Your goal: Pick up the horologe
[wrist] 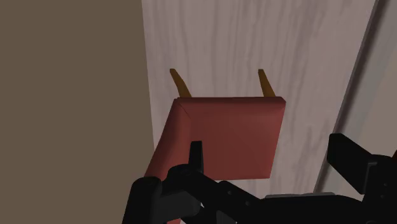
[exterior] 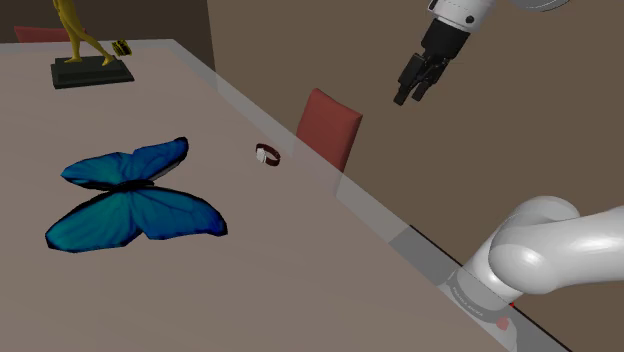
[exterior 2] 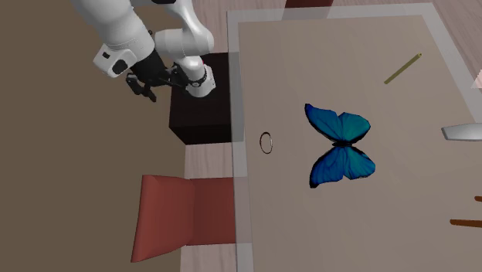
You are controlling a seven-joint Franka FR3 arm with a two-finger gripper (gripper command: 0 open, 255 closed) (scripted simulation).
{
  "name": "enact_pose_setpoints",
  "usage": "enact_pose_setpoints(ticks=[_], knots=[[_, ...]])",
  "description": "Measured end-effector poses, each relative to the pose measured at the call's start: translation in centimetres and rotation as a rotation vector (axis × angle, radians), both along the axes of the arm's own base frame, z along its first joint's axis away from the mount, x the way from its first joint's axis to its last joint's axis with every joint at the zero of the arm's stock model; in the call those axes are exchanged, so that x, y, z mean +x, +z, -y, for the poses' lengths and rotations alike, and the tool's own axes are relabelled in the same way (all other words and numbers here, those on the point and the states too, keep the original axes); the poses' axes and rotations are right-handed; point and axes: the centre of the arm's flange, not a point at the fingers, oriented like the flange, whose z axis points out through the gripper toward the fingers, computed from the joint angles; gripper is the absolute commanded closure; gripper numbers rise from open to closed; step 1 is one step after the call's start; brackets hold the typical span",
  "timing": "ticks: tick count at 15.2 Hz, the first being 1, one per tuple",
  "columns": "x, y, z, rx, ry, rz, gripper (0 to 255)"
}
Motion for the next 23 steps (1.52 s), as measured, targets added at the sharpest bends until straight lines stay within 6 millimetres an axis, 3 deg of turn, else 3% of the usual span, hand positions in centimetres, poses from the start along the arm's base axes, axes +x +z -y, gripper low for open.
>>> enact_pose_setpoints(ticks=[2,7,11,23], knots=[[0.2,-0.1,-0.5,0.002,-0.001,0.000,0],[2.2,-1.3,-5.4,0.019,-0.016,-0.001,0],[4.0,-2.7,-10.7,0.034,-0.028,-0.003,0],[9.4,-5.4,-24.1,0.081,-0.069,-0.004,0]])
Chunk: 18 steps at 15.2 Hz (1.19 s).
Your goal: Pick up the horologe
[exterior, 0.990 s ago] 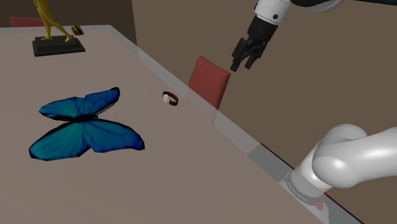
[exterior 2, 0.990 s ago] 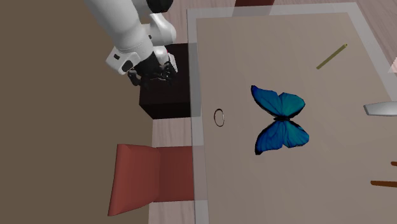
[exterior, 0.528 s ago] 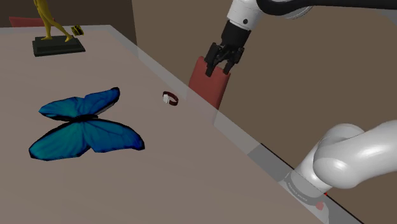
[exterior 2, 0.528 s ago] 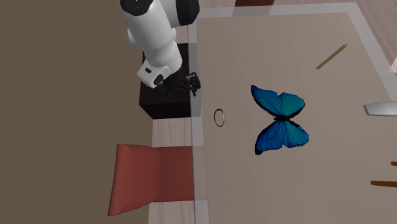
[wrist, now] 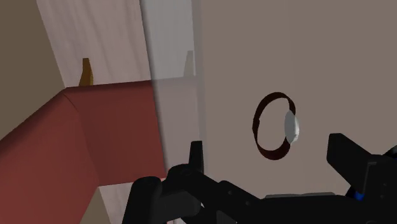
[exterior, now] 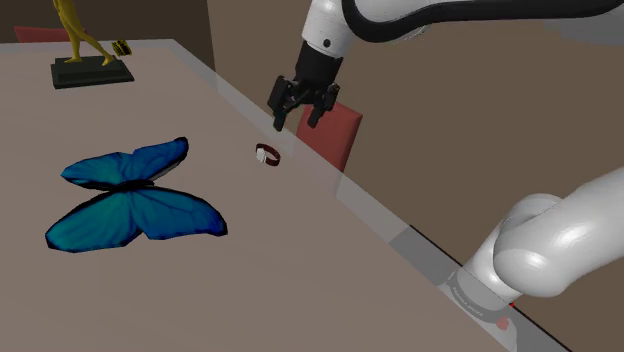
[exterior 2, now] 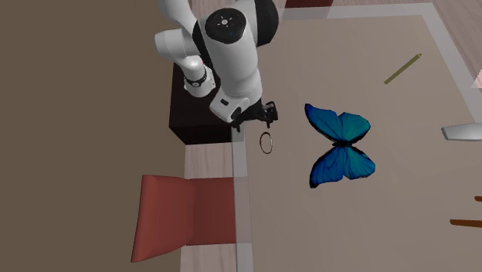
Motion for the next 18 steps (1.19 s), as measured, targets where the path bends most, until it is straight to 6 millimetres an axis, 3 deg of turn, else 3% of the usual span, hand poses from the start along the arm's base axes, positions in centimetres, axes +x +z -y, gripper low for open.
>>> enact_pose_setpoints(ticks=[5,12,13,18], knots=[[2.6,-1.0,-5.1,0.018,-0.015,-0.001,0],[2.8,-4.4,-5.6,0.020,-0.017,-0.002,0],[2.8,-4.6,-5.6,0.020,-0.017,-0.002,255],[2.8,-4.8,-5.6,0.021,-0.017,-0.001,255]])
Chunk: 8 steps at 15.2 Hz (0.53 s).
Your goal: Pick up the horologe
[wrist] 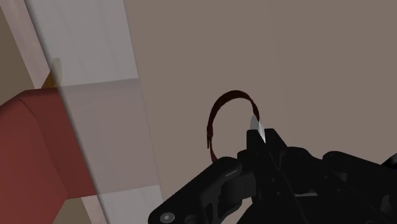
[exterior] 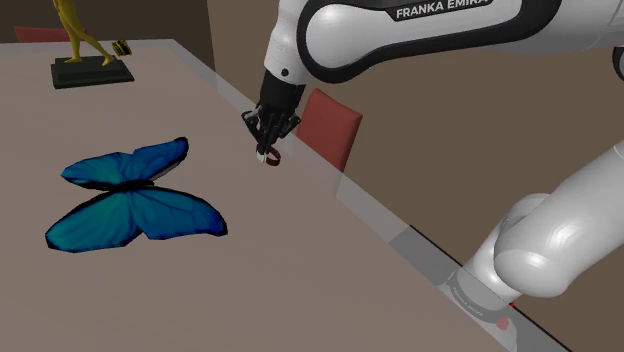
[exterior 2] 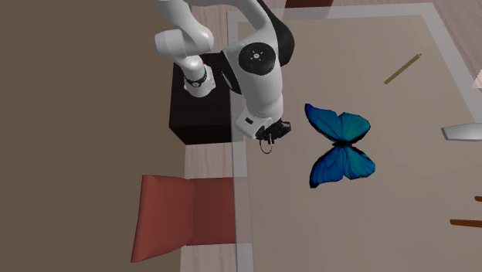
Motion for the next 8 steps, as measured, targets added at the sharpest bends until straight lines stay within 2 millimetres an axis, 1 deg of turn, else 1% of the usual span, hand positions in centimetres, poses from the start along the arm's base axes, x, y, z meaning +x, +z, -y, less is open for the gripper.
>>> enact_pose_setpoints(ticks=[5,8], knots=[[0.0,0.0,0.0,0.000,0.000,0.000,255],[0.0,1.1,0.0,0.000,0.000,0.000,255]])
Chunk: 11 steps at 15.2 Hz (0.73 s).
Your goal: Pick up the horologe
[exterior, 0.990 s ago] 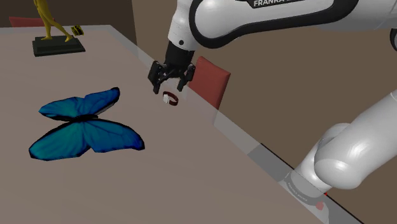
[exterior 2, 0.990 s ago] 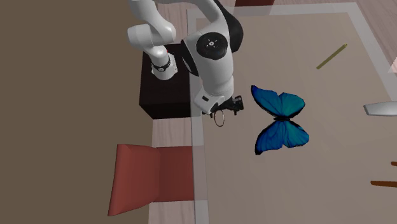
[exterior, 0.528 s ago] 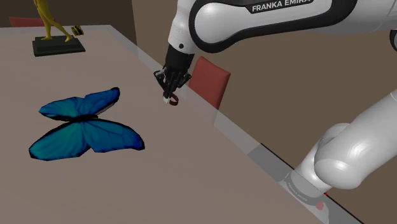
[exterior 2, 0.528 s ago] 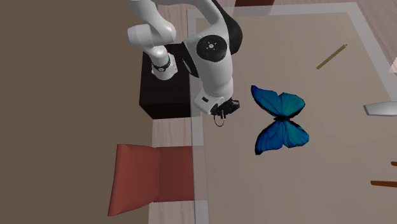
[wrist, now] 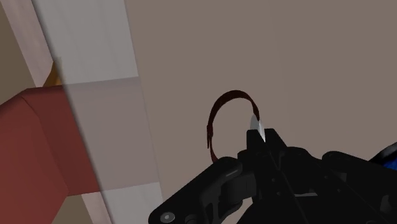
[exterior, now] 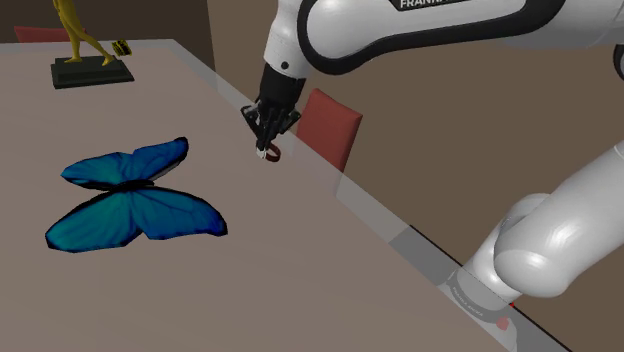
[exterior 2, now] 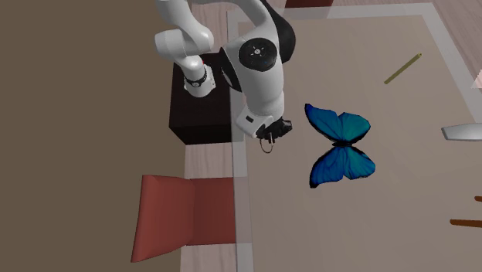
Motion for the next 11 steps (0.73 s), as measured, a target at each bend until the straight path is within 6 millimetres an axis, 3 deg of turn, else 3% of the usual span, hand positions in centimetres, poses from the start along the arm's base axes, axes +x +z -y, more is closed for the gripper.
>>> enact_pose_setpoints(ticks=[11], knots=[[0.0,5.7,0.0,0.000,0.000,0.000,255]])
